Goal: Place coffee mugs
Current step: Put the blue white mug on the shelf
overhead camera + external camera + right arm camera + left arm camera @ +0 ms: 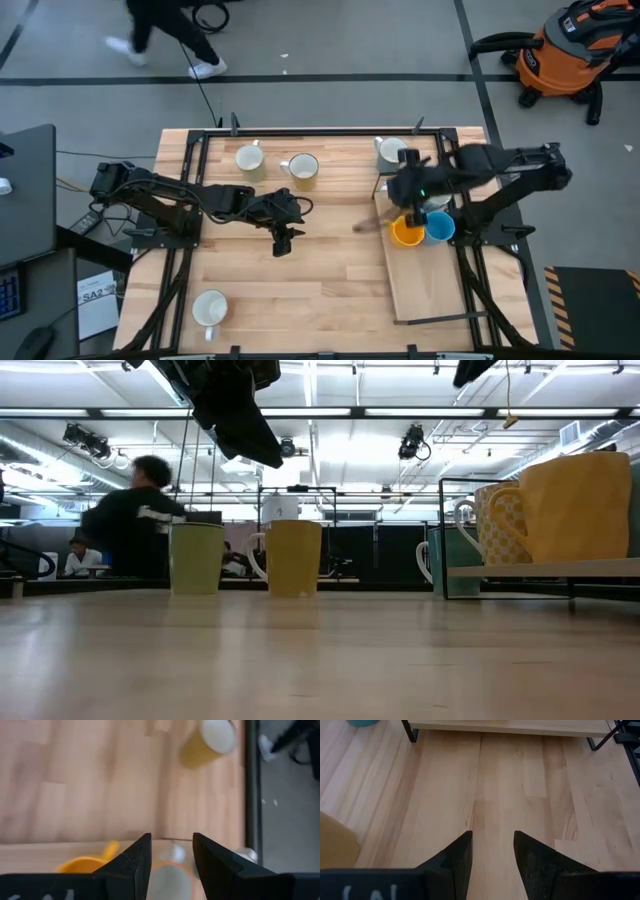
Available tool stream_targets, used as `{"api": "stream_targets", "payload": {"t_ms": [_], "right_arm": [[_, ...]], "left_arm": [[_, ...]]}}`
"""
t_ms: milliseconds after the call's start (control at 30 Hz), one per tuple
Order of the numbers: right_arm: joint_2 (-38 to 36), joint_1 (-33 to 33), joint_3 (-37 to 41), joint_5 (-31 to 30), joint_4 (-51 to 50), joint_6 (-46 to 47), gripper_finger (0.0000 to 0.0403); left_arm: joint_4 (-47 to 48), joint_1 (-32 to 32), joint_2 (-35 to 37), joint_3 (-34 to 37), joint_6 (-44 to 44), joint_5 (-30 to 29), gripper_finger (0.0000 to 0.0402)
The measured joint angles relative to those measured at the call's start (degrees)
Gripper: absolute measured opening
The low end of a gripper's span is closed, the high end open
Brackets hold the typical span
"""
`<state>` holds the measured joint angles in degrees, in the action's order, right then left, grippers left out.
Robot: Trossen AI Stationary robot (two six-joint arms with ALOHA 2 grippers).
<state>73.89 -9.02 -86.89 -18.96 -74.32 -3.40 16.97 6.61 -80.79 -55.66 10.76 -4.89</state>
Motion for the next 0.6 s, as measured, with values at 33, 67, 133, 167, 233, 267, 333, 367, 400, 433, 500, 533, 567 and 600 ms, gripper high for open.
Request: {"api": "stream_targets", "payload": {"t_ms": [33, 67, 133, 167, 233, 267, 333, 367, 400, 433, 500, 533, 567, 600], "right_arm": [[0.0, 2.01, -0.02, 0.17, 0.0, -1.0, 0.015], [0.0, 4.01, -0.02, 0.36, -0.02, -1.97, 0.015], [0.0, 8.17, -0.02, 0.41, -0.02, -3.95, 0.0149], [0.0, 10.29, -0.02, 0.42, -0.02, -4.8, 0.0149], [0.0, 14.57, -0.02, 0.51, -0.02, -6.66, 0.0149], [0.0, 16.7, -0.02, 0.55, -0.02, -7.39, 0.015], [0.0, 20.91, -0.02, 0.63, 0.02, -8.54, 0.015], [0.0, 23.09, -0.02, 0.72, 0.02, -9.08, 0.0149], [0.0, 25.12, -0.02, 0.91, 0.02, -9.67, 0.0149], [0.0, 27.15, -0.02, 1.03, 0.02, -10.21, 0.0149], [0.0, 31.03, -0.02, 1.2, 0.03, -10.31, 0.0149], [0.01, 33.04, -0.02, 1.5, 0.04, -10.31, 0.0149], [0.02, 34.97, -0.01, 2.11, 0.08, -10.31, 0.015], [0.02, 36.9, 0.24, 2.78, 0.53, -10.31, 0.015]], "left_arm": [[0.0, -0.02, 0.0, 0.0, 0.0, 0.0, 0.0151], [0.0, -0.01, 0.0, 0.0, 0.01, -0.01, 0.0151], [0.0, -0.02, 0.0, 0.0, 0.0, -0.02, 0.0151], [0.0, -0.01, 0.0, 0.0, 0.0, 0.0, 0.0151], [0.0, -0.02, 0.0, 0.0, 0.0, -0.02, 0.0151], [0.0, 0.0, 0.0, 0.0, 0.0, 0.0, 0.0151], [0.0, 0.0, 0.0, 0.0, 0.0, 0.0, 0.0151], [0.0, -0.01, 0.0, 0.0, 0.0, -0.01, 0.0151], [0.0, -0.01, 0.0, 0.0, 0.0, 0.0, 0.0151], [0.0, -0.02, 0.0, 0.0, 0.0, -0.02, 0.0151], [0.0, 0.0, 0.0, 0.0, 0.0, -0.02, 0.0151], [0.0, -0.02, 0.0, 0.0, 0.0, -0.01, 0.0151], [0.0, -0.02, 0.0, 0.0, 0.0, -0.02, 0.0151], [0.0, 0.0, 0.0, 0.0, 0.0, 0.0, 0.0151]]}}
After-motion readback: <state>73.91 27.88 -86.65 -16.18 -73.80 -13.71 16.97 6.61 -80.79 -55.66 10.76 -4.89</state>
